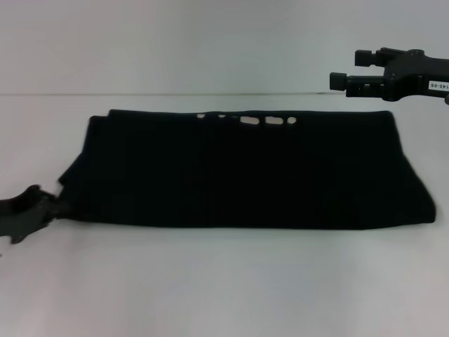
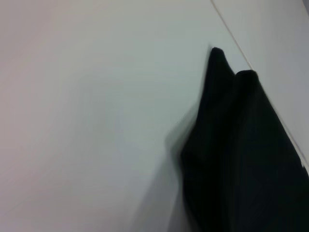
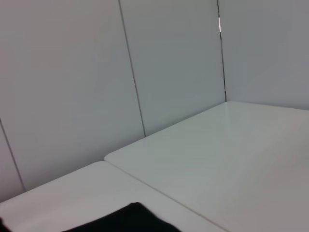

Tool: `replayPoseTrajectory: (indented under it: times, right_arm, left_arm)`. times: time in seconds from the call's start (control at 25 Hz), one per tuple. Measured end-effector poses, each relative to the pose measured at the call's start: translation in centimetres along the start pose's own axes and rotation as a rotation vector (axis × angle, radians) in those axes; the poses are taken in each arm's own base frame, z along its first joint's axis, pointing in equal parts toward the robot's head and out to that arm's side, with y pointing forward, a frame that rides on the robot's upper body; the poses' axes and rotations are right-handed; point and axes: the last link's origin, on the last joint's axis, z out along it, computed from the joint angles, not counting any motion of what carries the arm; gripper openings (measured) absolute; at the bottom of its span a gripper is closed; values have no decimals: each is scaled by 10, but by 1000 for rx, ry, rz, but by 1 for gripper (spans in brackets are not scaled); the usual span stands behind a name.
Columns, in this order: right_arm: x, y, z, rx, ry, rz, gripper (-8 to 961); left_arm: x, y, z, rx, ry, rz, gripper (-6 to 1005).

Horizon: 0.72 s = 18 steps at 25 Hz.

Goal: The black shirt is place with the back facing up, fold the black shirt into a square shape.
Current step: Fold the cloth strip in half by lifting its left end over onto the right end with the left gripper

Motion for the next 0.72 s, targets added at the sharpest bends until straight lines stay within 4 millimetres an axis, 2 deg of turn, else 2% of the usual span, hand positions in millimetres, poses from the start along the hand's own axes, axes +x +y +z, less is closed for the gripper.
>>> replayPoseTrajectory:
  times: [0.24,0.4,0.56,0.72]
  right_arm:
    - [-2,-2,4,14,0,-5,929]
    - [-3,-3,3,22,-5,-2,929]
    - [-1,-6,1,45,-6,9,929]
    - [3,-12,-6,82,-13,26,929]
  left_arm:
    - [-1,-26,-34,18,56,-18,52]
    - [2,-32,-55,15,73,0,53]
    - [6,-30,-66,19,68,35,53]
    - [12,-10,-60,-37,24,78,54]
